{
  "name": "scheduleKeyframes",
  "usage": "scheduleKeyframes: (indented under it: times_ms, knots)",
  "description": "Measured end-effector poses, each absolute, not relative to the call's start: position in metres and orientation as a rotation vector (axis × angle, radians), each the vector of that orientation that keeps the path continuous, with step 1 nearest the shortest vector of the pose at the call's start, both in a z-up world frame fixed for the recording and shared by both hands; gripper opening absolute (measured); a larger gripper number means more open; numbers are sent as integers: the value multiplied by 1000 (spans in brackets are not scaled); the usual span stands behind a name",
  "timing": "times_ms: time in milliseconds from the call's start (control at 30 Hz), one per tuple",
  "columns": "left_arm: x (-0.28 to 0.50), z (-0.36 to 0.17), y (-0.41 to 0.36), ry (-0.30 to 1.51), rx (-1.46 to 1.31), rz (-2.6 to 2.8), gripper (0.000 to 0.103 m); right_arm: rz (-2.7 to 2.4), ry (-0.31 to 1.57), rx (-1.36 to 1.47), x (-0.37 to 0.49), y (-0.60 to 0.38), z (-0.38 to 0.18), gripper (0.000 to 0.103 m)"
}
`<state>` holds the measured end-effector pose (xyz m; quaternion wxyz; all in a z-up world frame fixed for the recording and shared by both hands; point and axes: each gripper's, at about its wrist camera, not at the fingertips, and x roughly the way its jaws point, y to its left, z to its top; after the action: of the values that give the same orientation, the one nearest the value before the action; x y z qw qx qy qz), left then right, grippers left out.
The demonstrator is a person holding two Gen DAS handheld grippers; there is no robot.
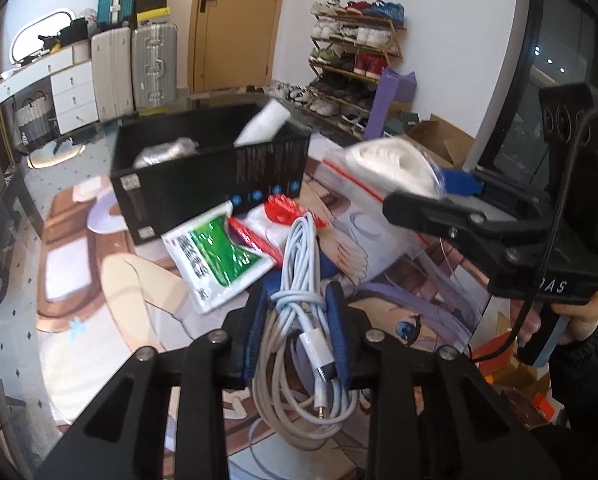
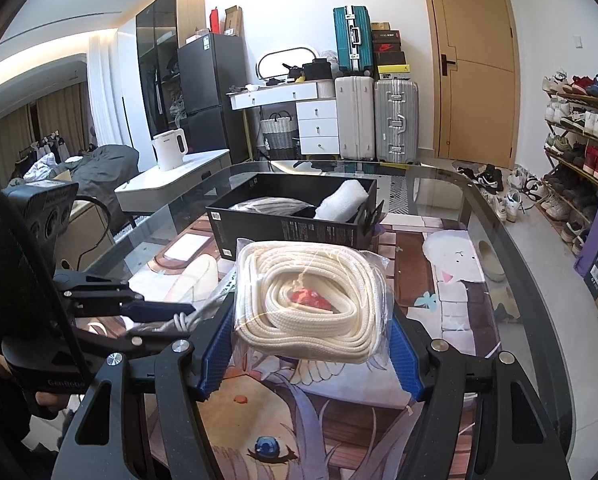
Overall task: Organize soft objects
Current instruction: 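Carry the white cables and rope bag over the black box with both grippers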
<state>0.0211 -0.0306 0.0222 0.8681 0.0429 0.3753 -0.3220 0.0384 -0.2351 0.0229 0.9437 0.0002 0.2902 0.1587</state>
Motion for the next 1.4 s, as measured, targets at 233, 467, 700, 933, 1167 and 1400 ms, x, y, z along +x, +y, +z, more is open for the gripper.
scheduleKeyframes:
  times_ms: [233,467,700,933,1167,1400]
  knots:
    - [30,41,-17,729,66,-615,28,335,575,4,40,-233,33,68]
    - [46,56,-9,676,36,-569,28,322,566,-9,53,-229,42,68]
    - [75,63,-3,652,-11,-525,28,300,583,-49,77,-225,48,68]
    - [105,66,1,632,-21,-495,28,276,596,-85,105,-221,52,68]
    - [139,64,-4,630,-14,-451,28,262,617,-112,134,-213,52,68]
    - [162,59,-11,634,6,-436,28,245,618,-199,161,-198,51,68]
